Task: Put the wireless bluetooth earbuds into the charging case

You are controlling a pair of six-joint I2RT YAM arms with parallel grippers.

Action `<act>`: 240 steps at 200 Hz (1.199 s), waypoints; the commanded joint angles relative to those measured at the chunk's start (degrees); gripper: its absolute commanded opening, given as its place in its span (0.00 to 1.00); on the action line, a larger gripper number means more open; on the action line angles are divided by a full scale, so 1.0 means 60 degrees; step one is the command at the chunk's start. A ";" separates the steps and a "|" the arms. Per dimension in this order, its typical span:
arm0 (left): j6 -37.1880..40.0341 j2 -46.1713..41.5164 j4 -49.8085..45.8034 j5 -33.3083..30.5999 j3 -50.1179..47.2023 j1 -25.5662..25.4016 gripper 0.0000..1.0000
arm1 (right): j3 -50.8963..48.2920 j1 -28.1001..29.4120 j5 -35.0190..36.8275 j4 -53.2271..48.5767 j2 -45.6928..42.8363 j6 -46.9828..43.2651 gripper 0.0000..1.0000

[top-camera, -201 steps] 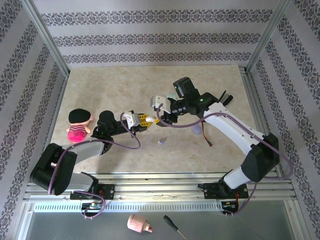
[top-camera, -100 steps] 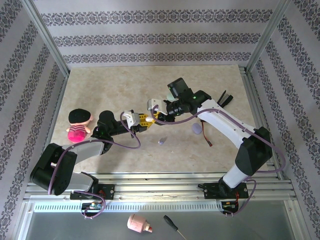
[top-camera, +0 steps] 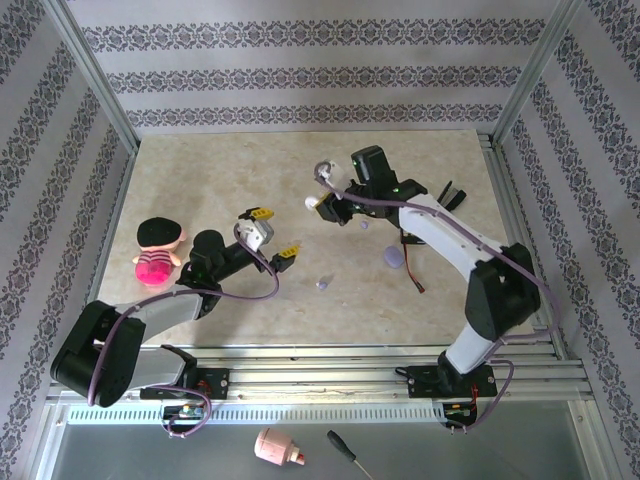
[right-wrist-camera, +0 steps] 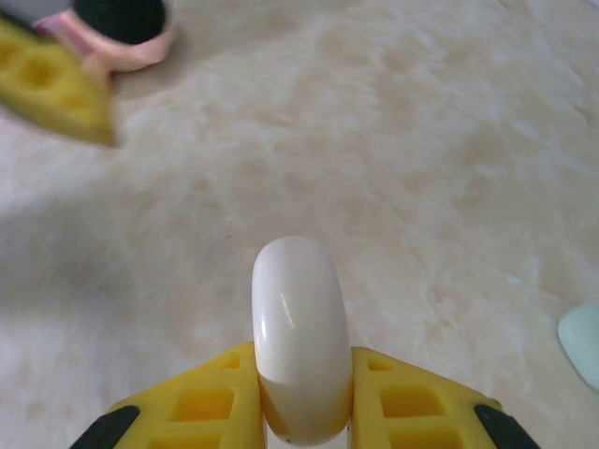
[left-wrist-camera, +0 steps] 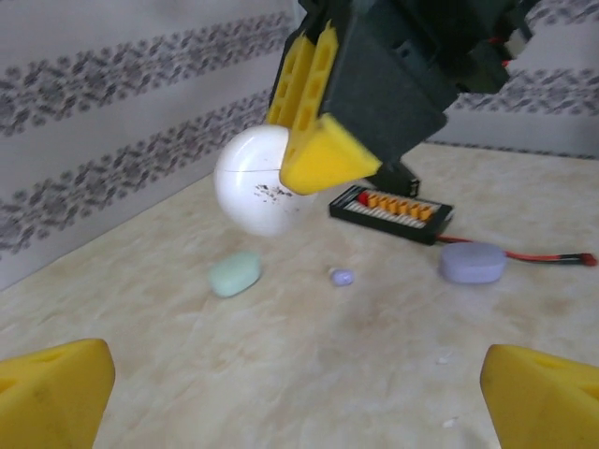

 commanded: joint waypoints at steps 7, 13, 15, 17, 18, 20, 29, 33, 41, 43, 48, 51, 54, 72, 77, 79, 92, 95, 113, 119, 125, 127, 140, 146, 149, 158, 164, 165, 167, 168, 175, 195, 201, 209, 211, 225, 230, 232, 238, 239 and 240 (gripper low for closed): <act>0.0595 -0.0315 -0.1332 -0.0944 0.0094 -0.0028 1.00 | 0.0777 -0.0079 0.0991 0.0438 0.1452 0.3461 0.20; 0.0733 -0.0351 -0.1586 -0.1010 0.0144 -0.0042 1.00 | 0.1016 -0.0094 0.0897 0.0372 0.1791 0.3750 0.21; 0.0768 -0.0359 -0.1693 -0.1033 0.0160 -0.0043 1.00 | 0.1087 -0.0096 0.0865 0.0374 0.1910 0.3862 0.21; 0.0799 -0.0375 -0.1775 -0.1050 0.0190 -0.0043 1.00 | 0.1149 -0.0097 0.0857 0.0378 0.2002 0.3978 0.21; 0.0814 -0.0378 -0.1822 -0.1075 0.0197 -0.0050 0.99 | 0.1181 -0.0097 0.0848 0.0387 0.2046 0.4044 0.21; 0.0851 -0.0384 -0.1902 -0.1112 0.0210 -0.0044 1.00 | 0.1231 -0.0097 0.0824 0.0415 0.2146 0.4163 0.21; 0.1003 -0.0427 -0.2222 -0.1220 0.0265 -0.0044 1.00 | 0.1414 -0.0097 0.0685 0.0675 0.2545 0.4685 0.21; 0.1046 -0.0439 -0.2338 -0.1253 0.0298 -0.0050 1.00 | 0.1484 -0.0086 0.0618 0.0818 0.2711 0.4895 0.21; 0.1118 -0.0455 -0.2492 -0.1301 0.0319 -0.0043 0.99 | 0.1627 -0.0082 0.0430 0.1080 0.3052 0.5256 0.21; 0.1132 -0.0454 -0.2516 -0.1315 0.0314 -0.0043 1.00 | 0.1669 -0.0079 0.0389 0.1148 0.3141 0.5337 0.21; 0.1143 -0.0447 -0.2554 -0.1316 0.0309 -0.0043 0.99 | 0.1779 -0.0071 0.0300 0.1250 0.3364 0.5526 0.21; 0.1139 -0.0453 -0.2558 -0.1310 0.0313 -0.0043 0.99 | 0.1872 -0.0069 0.0254 0.1294 0.3497 0.5611 0.21; 0.1140 -0.0454 -0.2566 -0.1325 0.0314 -0.0043 0.99 | 0.1970 -0.0065 0.0210 0.1305 0.3638 0.5680 0.21; 0.1122 -0.0487 -0.2572 -0.1287 0.0306 -0.0044 1.00 | 0.2480 -0.0024 0.0110 0.1325 0.4360 0.5978 0.21; 0.1111 -0.0501 -0.2581 -0.1285 0.0300 -0.0045 1.00 | 0.2581 -0.0017 0.0081 0.1359 0.4540 0.6071 0.21; 0.1108 -0.0499 -0.2582 -0.1267 0.0302 -0.0043 1.00 | 0.2625 -0.0019 0.0071 0.1375 0.4615 0.6094 0.21; 0.1096 -0.0520 -0.2617 -0.1291 0.0285 -0.0043 1.00 | 0.2888 -0.0024 -0.0008 0.1377 0.5021 0.6207 0.21; 0.1095 -0.0534 -0.2615 -0.1294 0.0292 -0.0043 0.99 | 0.2945 -0.0024 -0.0013 0.1382 0.5116 0.6230 0.22; 0.1068 -0.0564 -0.2628 -0.1285 0.0272 -0.0043 1.00 | 0.3267 -0.0024 0.0001 0.1364 0.5528 0.6292 0.23; 0.1057 -0.0575 -0.2639 -0.1280 0.0270 -0.0043 0.99 | 0.3390 -0.0024 0.0064 0.1311 0.5620 0.6289 0.24; 0.1041 -0.0572 -0.2638 -0.1279 0.0274 -0.0050 0.99 | 0.3494 -0.0039 0.0135 0.1259 0.5704 0.6253 0.25; 0.1028 -0.0571 -0.2652 -0.1280 0.0284 -0.0055 0.99 | 0.3516 -0.0039 0.0176 0.1252 0.5726 0.6246 0.25; 0.1004 -0.0595 -0.2761 -0.1196 0.0330 -0.0043 0.99 | 0.3598 -0.0075 0.0363 0.1190 0.5720 0.6169 0.29; 0.0977 -0.0612 -0.2817 -0.1151 0.0363 -0.0046 0.99 | 0.3590 -0.0096 0.0465 0.1140 0.5658 0.6083 0.32; 0.0963 -0.0626 -0.2855 -0.1139 0.0380 -0.0045 0.99 | 0.3574 -0.0117 0.0487 0.1129 0.5616 0.6035 0.34; 0.0924 -0.0659 -0.2922 -0.1083 0.0431 -0.0043 0.99 | 0.3421 -0.0165 0.0570 0.1167 0.5340 0.5890 0.39; 0.0906 -0.0684 -0.2965 -0.1042 0.0452 -0.0043 0.99 | 0.3229 -0.0196 0.0730 0.1207 0.5118 0.5741 0.44; 0.0904 -0.0686 -0.2967 -0.1041 0.0453 -0.0043 0.99 | 0.3195 -0.0198 0.0756 0.1218 0.5069 0.5724 0.44; 0.0902 -0.0684 -0.2968 -0.1023 0.0450 -0.0043 0.99 | 0.3134 -0.0210 0.0804 0.1238 0.4971 0.5674 0.46; 0.0902 -0.0679 -0.2969 -0.1002 0.0445 -0.0043 0.99 | 0.3089 -0.0213 0.0815 0.1256 0.4922 0.5646 0.47; 0.0891 -0.0677 -0.2932 -0.0949 0.0450 -0.0043 0.99 | 0.2823 -0.0263 0.1026 0.1304 0.4600 0.5422 0.52; 0.0887 -0.0586 -0.2743 -0.0659 0.0425 -0.0061 0.99 | 0.1840 -0.0442 0.1435 0.1446 0.3572 0.4799 0.67; 0.0933 -0.0558 -0.2683 -0.0497 0.0437 -0.0072 0.99 | 0.1432 -0.0511 0.1565 0.1535 0.3166 0.4594 0.71; 0.1026 -0.0483 -0.2661 -0.0242 0.0478 -0.0096 1.00 | 0.0875 -0.0598 0.1817 0.1560 0.2638 0.4329 0.77; 0.1028 -0.0465 -0.2654 -0.0182 0.0486 -0.0104 1.00 | 0.0730 -0.0618 0.1893 0.1565 0.2499 0.4263 0.79; 0.1121 -0.0326 -0.2692 0.0150 0.0607 -0.0189 0.99 | -0.0232 -0.0761 0.2420 0.1365 0.1558 0.3854 0.85; 0.1160 -0.0267 -0.2724 0.0243 0.0660 -0.0228 0.99 | -0.0550 -0.0794 0.2664 0.1231 0.1212 0.3752 0.87; 0.1168 -0.0239 -0.2732 0.0251 0.0670 -0.0232 1.00 | -0.0652 -0.0810 0.2746 0.1142 0.1084 0.3716 0.88; 0.1191 -0.0147 -0.2747 0.0284 0.0735 -0.0275 0.99 | -0.1013 -0.0828 0.3099 0.0936 0.0709 0.3596 0.90; 0.1193 -0.0139 -0.2748 0.0288 0.0741 -0.0284 1.00 | -0.1064 -0.0829 0.3163 0.0892 0.0653 0.3589 0.90; 0.1208 -0.0121 -0.2749 0.0297 0.0751 -0.0295 1.00 | -0.1119 -0.0829 0.3210 0.0863 0.0596 0.3578 0.91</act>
